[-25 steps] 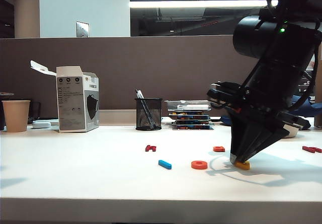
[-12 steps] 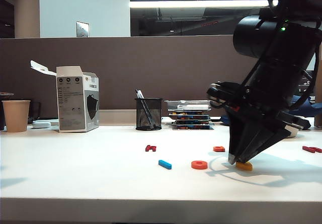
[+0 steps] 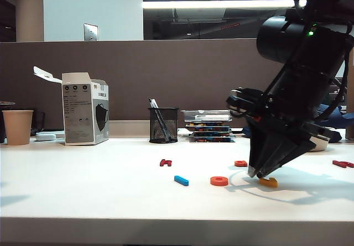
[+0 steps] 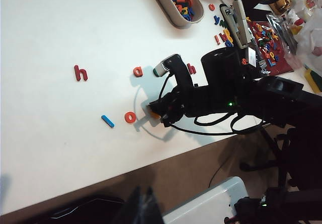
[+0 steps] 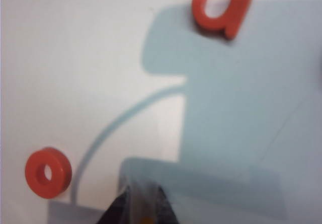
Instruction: Select the appropriate letters from the row of letter magnets placed on the table to arrange into the word "love".
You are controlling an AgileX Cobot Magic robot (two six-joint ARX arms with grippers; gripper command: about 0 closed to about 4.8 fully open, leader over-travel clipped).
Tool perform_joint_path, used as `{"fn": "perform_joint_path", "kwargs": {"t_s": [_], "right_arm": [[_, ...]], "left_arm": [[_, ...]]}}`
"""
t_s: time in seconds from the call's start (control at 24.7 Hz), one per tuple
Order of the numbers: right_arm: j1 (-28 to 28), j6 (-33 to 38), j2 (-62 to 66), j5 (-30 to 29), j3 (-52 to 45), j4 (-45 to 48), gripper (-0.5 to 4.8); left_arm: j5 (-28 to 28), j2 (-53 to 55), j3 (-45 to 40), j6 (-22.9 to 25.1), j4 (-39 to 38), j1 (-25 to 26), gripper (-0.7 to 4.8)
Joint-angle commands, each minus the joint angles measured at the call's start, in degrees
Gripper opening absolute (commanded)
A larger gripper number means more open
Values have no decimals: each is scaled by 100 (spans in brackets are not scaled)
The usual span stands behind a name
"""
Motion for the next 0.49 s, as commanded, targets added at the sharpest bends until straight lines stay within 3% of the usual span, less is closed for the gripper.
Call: {"fn": "perform_joint_path", "kwargs": {"t_s": [0.04,0.32,0.45,0.49], "right_arm": [[13,7,-9,9,15,177,65],[4,37,-9,391,713,-4,67],[4,251,-7,1182,1239,-468,68],[4,387,-4,1753,1537,-754,89]], "left_arm": [[9,-15,22,26,22,2,-5],[9,-15,22,26,22,2,-5],[9,-15,22,26,22,2,-5],[9,-15,22,26,20,2,-5]]}}
